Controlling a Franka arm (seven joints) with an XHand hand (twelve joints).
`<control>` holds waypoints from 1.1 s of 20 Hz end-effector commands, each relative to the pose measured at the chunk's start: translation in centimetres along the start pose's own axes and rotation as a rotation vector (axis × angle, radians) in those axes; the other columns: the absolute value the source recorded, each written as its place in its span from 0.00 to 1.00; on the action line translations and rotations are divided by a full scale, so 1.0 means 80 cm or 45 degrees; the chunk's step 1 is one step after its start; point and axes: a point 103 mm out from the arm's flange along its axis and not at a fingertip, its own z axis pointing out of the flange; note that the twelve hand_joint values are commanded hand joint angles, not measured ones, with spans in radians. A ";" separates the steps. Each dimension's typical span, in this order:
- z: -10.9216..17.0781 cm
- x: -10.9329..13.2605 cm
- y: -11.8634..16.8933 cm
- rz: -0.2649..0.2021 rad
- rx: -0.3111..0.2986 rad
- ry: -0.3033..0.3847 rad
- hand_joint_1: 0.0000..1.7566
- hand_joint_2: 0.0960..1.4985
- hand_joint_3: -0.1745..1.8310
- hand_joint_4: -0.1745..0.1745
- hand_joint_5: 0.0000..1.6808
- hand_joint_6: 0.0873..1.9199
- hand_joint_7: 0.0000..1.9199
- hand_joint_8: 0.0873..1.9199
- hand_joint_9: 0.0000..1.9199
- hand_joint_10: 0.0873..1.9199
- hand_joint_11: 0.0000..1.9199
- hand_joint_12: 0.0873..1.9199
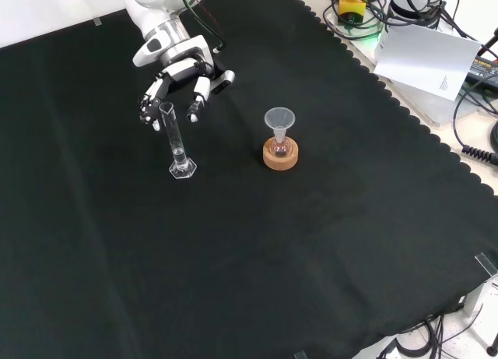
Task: Pick up the graduated cylinder.
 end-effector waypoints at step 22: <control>0.031 -0.020 0.014 -0.006 -0.053 0.158 0.61 0.64 0.00 0.44 0.40 0.21 0.30 0.27 0.45 0.17 0.35 0.56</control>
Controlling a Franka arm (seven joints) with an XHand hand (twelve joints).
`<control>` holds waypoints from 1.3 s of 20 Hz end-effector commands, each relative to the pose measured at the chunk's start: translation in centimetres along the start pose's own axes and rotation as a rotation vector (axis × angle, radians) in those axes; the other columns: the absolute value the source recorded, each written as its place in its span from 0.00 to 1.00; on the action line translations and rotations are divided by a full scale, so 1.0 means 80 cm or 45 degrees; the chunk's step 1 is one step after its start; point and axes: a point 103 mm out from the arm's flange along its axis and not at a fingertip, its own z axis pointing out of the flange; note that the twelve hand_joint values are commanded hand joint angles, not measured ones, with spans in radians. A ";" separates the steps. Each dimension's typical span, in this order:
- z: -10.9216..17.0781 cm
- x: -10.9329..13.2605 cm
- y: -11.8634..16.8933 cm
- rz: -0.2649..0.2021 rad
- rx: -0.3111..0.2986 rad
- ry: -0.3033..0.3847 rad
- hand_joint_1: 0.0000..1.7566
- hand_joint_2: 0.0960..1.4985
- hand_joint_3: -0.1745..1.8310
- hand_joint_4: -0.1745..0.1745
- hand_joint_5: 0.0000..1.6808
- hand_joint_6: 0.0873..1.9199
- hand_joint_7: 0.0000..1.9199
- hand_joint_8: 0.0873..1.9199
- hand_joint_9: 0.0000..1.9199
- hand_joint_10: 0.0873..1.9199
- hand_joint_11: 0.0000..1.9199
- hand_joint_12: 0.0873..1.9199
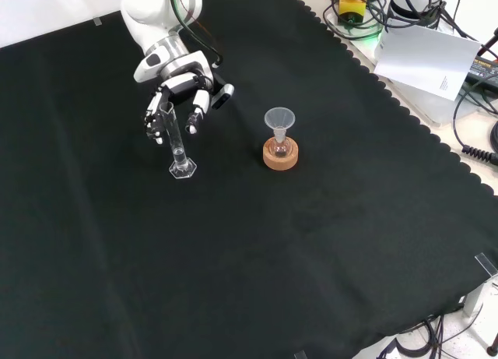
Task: Pick up the graduated cylinder.
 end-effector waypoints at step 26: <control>0.018 -0.001 0.014 -0.036 0.014 0.071 0.62 0.65 0.00 0.42 0.39 0.26 0.32 0.29 0.51 0.14 0.44 0.51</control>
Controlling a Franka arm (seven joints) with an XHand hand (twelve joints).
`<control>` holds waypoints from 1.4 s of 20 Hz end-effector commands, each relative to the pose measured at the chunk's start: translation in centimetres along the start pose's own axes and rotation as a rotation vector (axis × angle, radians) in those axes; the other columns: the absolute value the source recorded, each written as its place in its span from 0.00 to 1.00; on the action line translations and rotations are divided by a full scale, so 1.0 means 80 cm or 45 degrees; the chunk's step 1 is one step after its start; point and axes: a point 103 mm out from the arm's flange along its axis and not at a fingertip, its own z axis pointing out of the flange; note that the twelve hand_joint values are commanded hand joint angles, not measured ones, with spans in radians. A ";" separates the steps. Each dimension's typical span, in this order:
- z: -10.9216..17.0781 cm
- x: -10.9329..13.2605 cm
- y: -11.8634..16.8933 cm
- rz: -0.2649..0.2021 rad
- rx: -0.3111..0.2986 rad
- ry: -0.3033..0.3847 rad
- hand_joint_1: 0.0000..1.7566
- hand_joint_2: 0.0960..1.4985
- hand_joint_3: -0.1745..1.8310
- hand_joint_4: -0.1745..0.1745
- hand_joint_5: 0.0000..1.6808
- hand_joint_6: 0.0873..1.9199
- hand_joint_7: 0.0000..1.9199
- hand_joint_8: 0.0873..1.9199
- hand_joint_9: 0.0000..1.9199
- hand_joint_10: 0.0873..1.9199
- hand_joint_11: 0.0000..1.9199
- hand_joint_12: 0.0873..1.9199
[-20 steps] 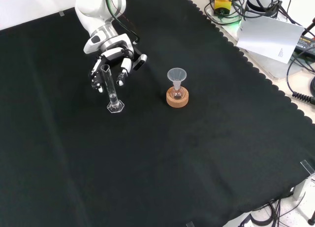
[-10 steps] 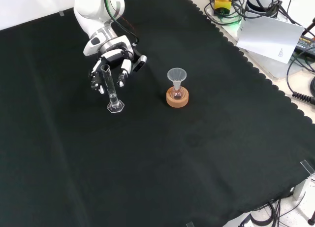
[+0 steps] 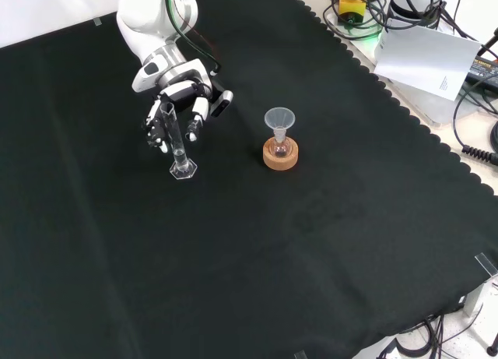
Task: Pick up the graduated cylinder.
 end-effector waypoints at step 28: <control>0.008 -0.005 0.003 0.051 -0.017 -0.088 0.66 0.75 0.05 0.16 0.54 0.43 0.42 0.29 0.57 0.11 0.53 0.47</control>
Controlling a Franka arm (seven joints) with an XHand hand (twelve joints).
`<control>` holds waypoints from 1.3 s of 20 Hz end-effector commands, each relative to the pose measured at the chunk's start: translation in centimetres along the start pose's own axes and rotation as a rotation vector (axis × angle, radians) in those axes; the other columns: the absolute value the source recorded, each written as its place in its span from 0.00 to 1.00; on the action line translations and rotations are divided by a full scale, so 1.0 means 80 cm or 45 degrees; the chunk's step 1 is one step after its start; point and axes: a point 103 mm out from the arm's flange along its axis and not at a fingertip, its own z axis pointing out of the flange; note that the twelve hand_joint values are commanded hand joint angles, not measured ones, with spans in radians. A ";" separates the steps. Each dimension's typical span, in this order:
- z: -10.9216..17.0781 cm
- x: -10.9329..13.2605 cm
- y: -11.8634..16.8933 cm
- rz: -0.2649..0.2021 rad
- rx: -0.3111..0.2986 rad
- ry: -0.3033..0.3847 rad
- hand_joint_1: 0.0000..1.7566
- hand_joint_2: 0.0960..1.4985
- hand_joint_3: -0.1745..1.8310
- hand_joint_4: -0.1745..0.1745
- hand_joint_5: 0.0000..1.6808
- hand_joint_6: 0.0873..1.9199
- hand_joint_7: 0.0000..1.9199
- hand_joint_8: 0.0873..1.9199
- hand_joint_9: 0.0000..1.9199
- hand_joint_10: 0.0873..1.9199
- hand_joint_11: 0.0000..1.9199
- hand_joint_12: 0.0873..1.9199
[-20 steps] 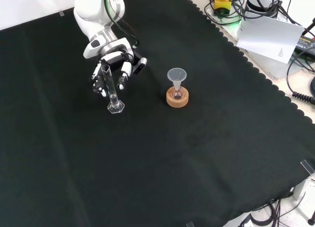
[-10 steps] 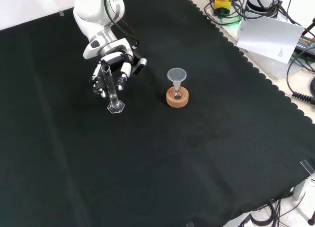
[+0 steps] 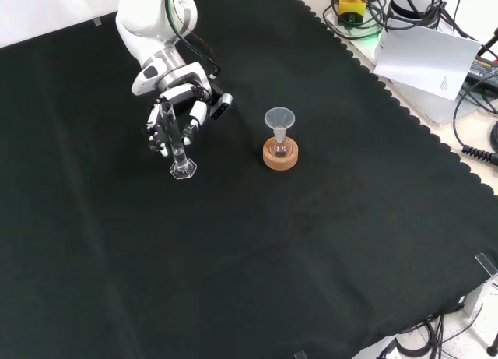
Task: Pick up the graduated cylinder.
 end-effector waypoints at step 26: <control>-0.082 0.081 -0.048 0.112 0.162 -0.687 0.72 0.71 0.09 0.00 0.60 0.47 0.55 0.46 0.76 0.00 0.66 0.35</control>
